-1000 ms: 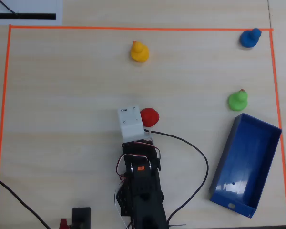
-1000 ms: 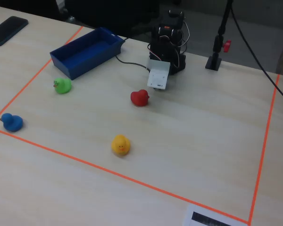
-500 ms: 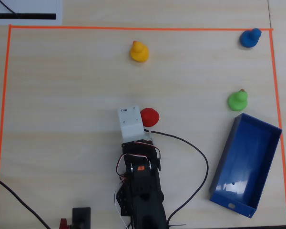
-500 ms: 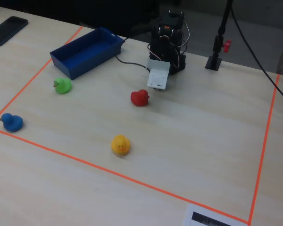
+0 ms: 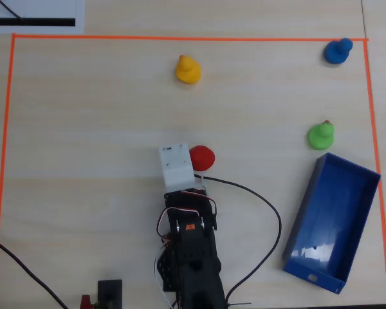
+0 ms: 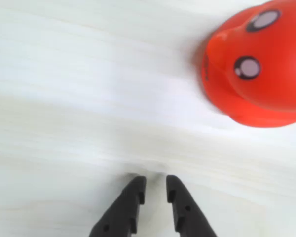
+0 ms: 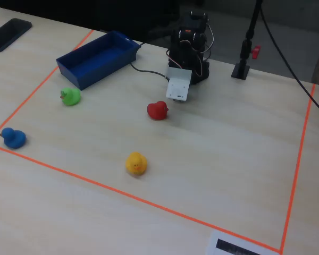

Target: Grasp green duck and put it into box.

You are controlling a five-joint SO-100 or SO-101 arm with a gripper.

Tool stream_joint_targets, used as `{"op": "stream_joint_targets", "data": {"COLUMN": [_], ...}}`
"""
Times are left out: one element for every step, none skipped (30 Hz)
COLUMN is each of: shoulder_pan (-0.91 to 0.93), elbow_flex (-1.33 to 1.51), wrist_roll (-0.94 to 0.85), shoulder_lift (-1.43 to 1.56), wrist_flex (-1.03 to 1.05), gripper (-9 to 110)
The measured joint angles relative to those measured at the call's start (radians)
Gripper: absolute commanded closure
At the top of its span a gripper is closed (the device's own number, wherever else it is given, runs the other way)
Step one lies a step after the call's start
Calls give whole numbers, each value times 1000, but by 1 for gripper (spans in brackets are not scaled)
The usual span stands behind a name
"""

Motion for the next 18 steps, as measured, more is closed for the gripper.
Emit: {"op": "stream_joint_targets", "data": {"shoulder_pan": [0, 0, 0, 0, 0, 0, 0, 0, 0, 0, 0, 0, 0, 0, 0, 0, 0, 0], "elbow_flex": [0, 0, 0, 0, 0, 0, 0, 0, 0, 0, 0, 0, 0, 0, 0, 0, -8, -25], "wrist_roll": [0, 0, 0, 3, 6, 6, 6, 6, 6, 6, 6, 6, 6, 6, 6, 6, 2, -6], "shoulder_lift": [0, 0, 0, 0, 0, 0, 0, 0, 0, 0, 0, 0, 0, 0, 0, 0, 0, 0], "wrist_flex": [0, 0, 0, 0, 0, 0, 0, 0, 0, 0, 0, 0, 0, 0, 0, 3, 5, 11], "gripper": [98, 98, 98, 98, 98, 98, 98, 97, 97, 97, 97, 97, 98, 99, 100, 99, 99, 98]}}
